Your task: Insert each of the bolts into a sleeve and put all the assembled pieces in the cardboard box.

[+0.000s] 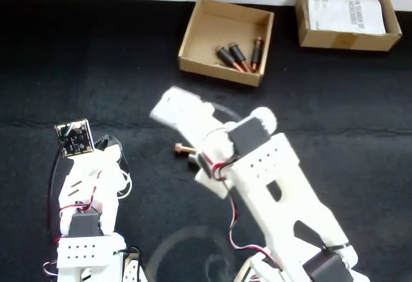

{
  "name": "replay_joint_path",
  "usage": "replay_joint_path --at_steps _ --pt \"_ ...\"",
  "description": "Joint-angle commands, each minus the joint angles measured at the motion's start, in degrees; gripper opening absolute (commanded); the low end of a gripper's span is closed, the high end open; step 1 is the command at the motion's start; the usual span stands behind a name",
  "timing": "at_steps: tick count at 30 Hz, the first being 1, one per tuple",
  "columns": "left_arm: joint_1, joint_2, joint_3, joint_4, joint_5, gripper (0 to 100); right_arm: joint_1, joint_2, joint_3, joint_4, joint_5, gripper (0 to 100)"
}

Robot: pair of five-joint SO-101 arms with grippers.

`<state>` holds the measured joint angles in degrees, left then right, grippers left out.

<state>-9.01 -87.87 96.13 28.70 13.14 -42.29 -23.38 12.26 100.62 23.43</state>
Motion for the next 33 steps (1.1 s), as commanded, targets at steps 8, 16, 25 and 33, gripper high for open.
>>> replay_joint_path --at_steps 8,16,25,33 --pt "-0.75 0.31 1.45 -0.62 -0.44 3 -0.92 6.37 1.27 -5.14 2.02 16.6" --pt "-0.75 0.31 1.45 -0.79 -0.44 3 -1.01 20.26 -0.84 -13.49 7.91 16.6" --pt "-0.75 0.31 1.45 -0.88 -0.44 3 -0.75 34.07 -10.07 -18.15 9.23 16.6" --pt "-0.75 -0.04 1.45 -0.88 -0.44 3 3.3 44.7 -19.65 -18.15 9.32 16.6"
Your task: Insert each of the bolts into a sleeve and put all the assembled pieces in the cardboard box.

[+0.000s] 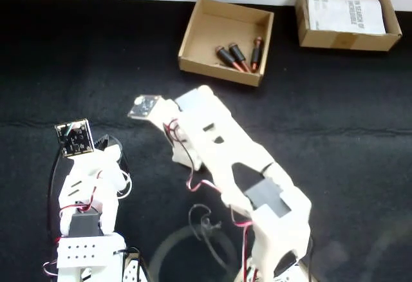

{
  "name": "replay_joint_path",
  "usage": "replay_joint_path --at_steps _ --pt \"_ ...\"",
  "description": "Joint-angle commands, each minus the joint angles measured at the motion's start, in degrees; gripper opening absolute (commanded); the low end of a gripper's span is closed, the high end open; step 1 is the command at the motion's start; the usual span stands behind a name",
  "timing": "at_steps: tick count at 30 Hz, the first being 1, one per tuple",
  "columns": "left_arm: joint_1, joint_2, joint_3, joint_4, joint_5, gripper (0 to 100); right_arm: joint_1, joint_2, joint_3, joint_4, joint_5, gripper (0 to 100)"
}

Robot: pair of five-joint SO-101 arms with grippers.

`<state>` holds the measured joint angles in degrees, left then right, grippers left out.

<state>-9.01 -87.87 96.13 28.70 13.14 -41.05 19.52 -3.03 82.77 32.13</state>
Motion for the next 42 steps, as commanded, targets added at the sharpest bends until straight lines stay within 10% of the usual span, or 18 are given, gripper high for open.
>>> replay_joint_path --at_steps 1,36,42 --pt "-1.01 -0.04 1.45 -0.88 -0.35 3 2.24 3.03 -5.23 -0.31 0.62 16.6" --pt "-1.98 -0.13 1.45 -0.88 -0.26 3 -2.77 7.78 -6.46 1.8 0.26 16.3" --pt "-1.98 -0.13 1.45 -0.97 -0.26 3 -2.86 7.87 -6.46 1.8 0.26 1.3"
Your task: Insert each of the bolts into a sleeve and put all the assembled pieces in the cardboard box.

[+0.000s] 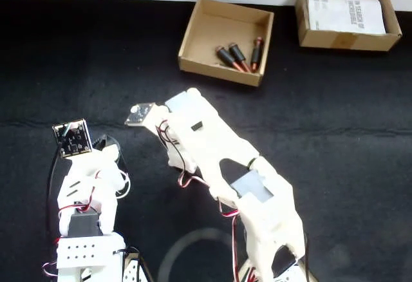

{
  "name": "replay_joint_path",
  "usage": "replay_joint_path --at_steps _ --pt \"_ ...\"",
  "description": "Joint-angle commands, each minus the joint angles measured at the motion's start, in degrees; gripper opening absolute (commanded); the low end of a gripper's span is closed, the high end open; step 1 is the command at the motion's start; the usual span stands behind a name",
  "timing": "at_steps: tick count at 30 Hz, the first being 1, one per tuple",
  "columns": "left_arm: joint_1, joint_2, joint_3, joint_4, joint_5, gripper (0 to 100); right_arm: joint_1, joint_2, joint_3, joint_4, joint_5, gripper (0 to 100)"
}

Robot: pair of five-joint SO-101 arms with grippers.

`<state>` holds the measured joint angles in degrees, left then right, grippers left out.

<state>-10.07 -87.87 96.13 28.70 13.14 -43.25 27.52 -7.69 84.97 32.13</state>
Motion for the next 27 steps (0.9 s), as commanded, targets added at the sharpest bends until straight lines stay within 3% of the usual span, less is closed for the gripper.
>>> replay_joint_path --at_steps 1,15,18,27 --pt "-0.92 -0.13 1.45 -0.97 -0.26 3 -0.66 -0.13 -1.71 -0.4 0.26 0.5" --pt "-0.92 -0.13 1.45 -0.97 -0.26 3 -1.63 -0.31 -2.24 5.93 1.41 1.9" --pt "-0.92 -0.13 1.45 -0.97 -0.26 3 -2.24 -0.31 -2.24 7.87 3.16 6.7" --pt "-0.92 -0.22 1.45 -0.97 -0.26 3 -2.33 0.22 -1.71 3.74 3.52 8.6"
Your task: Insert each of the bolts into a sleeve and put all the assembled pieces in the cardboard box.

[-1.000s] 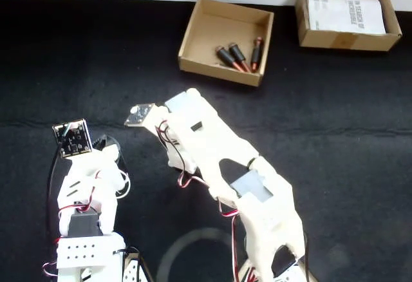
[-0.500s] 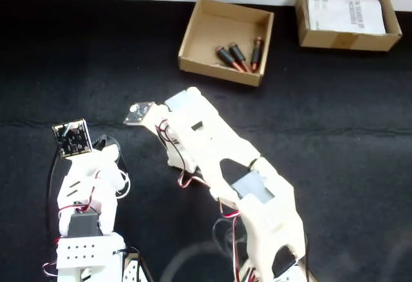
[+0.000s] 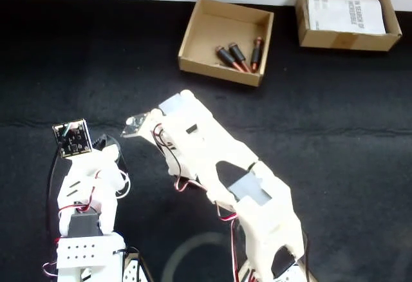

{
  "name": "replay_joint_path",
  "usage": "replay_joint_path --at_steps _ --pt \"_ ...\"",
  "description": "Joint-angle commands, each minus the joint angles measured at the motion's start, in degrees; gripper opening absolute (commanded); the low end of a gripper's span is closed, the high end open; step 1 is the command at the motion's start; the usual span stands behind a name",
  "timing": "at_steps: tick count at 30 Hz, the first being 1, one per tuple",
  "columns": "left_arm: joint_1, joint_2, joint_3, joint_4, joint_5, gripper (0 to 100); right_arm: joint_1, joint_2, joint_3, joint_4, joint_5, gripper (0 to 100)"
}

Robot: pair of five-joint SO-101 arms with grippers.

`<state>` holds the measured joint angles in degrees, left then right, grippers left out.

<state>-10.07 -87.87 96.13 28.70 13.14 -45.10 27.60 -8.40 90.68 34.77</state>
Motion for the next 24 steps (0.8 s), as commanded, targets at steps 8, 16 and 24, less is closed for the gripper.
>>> replay_joint_path --at_steps 8,16,24 --pt "-0.92 -0.22 1.45 -0.97 -0.26 3 -0.4 8.75 -5.05 -2.86 0.88 8.6" --pt "-0.92 -0.22 1.45 -0.97 -0.26 3 0.22 14.81 -11.56 -2.86 0.53 7.0" --pt "-0.92 -0.22 1.45 -0.97 -0.26 3 5.85 13.41 -19.74 2.42 0.35 0.7"
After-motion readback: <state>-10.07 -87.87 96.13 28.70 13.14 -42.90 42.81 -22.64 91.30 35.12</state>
